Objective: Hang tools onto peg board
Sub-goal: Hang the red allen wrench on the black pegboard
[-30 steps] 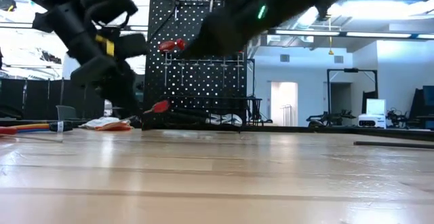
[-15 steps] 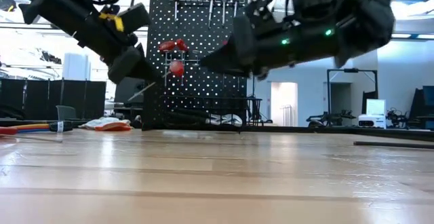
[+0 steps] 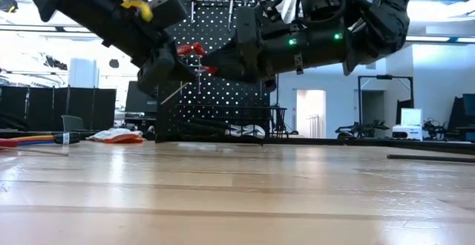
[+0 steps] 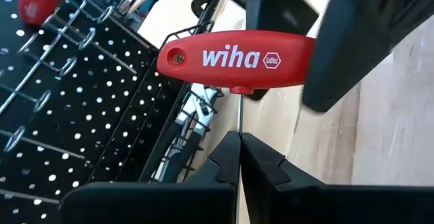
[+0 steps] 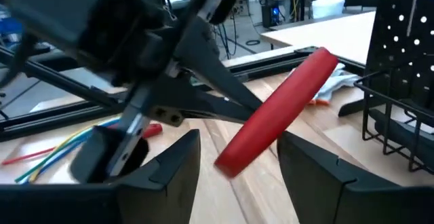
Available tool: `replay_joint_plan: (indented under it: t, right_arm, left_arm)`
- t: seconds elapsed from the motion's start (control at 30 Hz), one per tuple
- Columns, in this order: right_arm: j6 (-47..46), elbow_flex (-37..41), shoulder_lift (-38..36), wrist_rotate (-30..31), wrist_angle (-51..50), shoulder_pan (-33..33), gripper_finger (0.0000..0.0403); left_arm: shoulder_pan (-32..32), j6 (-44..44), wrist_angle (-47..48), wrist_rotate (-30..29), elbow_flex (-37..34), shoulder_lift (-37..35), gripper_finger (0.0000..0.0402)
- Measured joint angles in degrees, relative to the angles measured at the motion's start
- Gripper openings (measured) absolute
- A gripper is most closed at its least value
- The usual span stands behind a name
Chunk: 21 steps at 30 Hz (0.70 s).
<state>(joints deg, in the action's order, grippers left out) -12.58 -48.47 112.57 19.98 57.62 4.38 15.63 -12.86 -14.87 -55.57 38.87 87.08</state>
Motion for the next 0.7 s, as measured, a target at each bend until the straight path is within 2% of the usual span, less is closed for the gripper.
replay_joint_plan:
  t: [0.17, 0.43, 0.5, 0.6, 0.7]
  right_arm:
    - [-0.63, 0.0, 0.0, 2.4, -2.03, -0.02, 0.016]
    - [4.34, 0.0, -0.46, 3.14, -2.11, 0.5, 0.0045]
    - [6.53, 0.0, -0.86, 4.22, -2.41, 1.03, 0.0041]
    - [9.74, -0.08, -3.13, 9.23, -5.49, 2.28, 0.0041]
    - [12.84, -0.41, -7.15, 14.3, -10.68, 3.59, 0.0041]
  left_arm:
    - [0.82, -0.41, 0.98, -0.24, 2.03, 1.16, 0.0]
    - [1.67, -0.47, 2.93, -0.28, 2.34, 1.1, 0.0]
    - [1.71, 0.69, 4.77, -0.07, 2.42, 1.03, 0.0004]
    - [1.68, 1.81, 12.33, -0.48, 2.33, -1.35, 0.0035]
    - [1.67, 7.93, 23.19, -0.26, 3.75, -6.38, 0.0084]
